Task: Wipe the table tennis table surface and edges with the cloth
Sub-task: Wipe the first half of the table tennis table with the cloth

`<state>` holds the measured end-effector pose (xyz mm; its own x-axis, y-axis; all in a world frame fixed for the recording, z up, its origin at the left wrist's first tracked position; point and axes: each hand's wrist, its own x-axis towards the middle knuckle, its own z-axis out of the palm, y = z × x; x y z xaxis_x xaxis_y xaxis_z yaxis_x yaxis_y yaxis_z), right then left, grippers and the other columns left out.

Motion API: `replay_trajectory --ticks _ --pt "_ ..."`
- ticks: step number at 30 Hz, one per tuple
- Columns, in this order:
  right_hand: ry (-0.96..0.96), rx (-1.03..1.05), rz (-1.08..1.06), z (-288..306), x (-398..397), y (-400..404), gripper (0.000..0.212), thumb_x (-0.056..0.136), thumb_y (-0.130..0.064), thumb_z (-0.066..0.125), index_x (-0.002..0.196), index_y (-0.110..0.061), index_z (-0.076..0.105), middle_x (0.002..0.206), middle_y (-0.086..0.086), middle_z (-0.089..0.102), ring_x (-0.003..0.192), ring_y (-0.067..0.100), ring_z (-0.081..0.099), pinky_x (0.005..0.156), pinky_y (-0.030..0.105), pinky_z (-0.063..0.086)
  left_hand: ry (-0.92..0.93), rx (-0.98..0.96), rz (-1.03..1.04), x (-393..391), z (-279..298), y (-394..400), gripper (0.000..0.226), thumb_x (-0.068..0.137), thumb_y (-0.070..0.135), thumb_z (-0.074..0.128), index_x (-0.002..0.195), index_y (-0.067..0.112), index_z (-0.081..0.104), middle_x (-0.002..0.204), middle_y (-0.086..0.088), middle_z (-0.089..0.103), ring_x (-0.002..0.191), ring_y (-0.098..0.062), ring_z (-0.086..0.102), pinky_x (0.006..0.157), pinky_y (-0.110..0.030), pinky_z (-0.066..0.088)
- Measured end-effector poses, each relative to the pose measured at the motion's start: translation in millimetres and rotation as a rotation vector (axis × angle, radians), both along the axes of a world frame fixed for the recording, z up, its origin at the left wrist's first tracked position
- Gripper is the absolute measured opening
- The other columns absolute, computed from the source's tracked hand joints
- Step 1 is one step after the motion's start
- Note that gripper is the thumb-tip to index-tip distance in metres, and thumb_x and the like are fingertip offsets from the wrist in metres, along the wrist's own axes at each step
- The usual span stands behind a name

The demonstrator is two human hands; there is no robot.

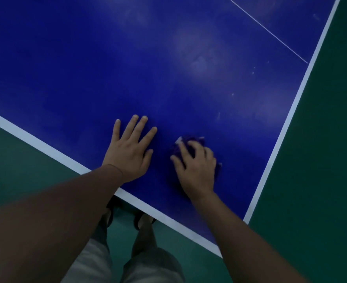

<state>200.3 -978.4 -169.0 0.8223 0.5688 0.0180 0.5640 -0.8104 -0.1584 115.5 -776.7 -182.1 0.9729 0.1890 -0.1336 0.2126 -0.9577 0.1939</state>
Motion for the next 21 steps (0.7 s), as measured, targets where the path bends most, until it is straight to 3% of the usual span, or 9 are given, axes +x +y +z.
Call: replay_trajectory --ticks 4,9,12,18,21 --pt "0.002 0.006 -0.201 -3 15 -37 0.048 0.098 -0.049 0.055 0.140 -0.025 0.060 0.135 0.010 0.055 0.116 0.040 0.049 0.086 0.050 0.047 0.048 -0.024 0.100 9 -5 -12 0.066 0.100 0.051 0.012 0.161 0.025 0.017 0.169 -0.009 0.006 0.156 -0.027 -0.005 0.122 -0.059 -0.006" --pt "-0.014 -0.007 0.062 -10 -40 -6 0.052 0.096 -0.059 0.043 0.135 -0.031 0.061 0.131 0.004 0.056 0.111 0.032 0.046 0.078 0.045 0.047 0.037 -0.013 0.101 9 -6 -11 0.063 0.101 0.048 0.019 0.159 0.025 0.024 0.168 -0.009 0.012 0.156 -0.029 0.001 0.123 -0.059 -0.002" --pt "-0.046 0.007 0.149 -8 -10 19 0.051 0.097 -0.059 0.043 0.134 -0.031 0.062 0.132 0.003 0.057 0.110 0.031 0.050 0.076 0.044 0.048 0.028 0.000 0.105 9 -6 -13 0.062 0.101 0.047 0.023 0.158 0.024 0.028 0.167 -0.011 0.016 0.155 -0.030 0.006 0.122 -0.060 0.001" --pt "0.025 0.013 -0.170 -3 55 -29 0.049 0.098 -0.050 0.053 0.141 -0.027 0.058 0.135 0.007 0.053 0.116 0.034 0.046 0.088 0.050 0.046 0.048 0.014 0.111 11 -6 -12 0.064 0.102 0.052 0.015 0.159 0.026 0.024 0.167 -0.010 0.015 0.155 -0.030 0.005 0.122 -0.060 0.000" --pt "-0.009 -0.006 -0.144 -7 24 -43 0.049 0.098 -0.052 0.052 0.138 -0.026 0.060 0.131 0.008 0.055 0.109 0.034 0.048 0.080 0.049 0.048 0.047 0.004 0.108 11 -8 -12 0.063 0.102 0.052 0.015 0.159 0.027 0.023 0.167 -0.010 0.015 0.155 -0.031 0.005 0.122 -0.061 0.000"
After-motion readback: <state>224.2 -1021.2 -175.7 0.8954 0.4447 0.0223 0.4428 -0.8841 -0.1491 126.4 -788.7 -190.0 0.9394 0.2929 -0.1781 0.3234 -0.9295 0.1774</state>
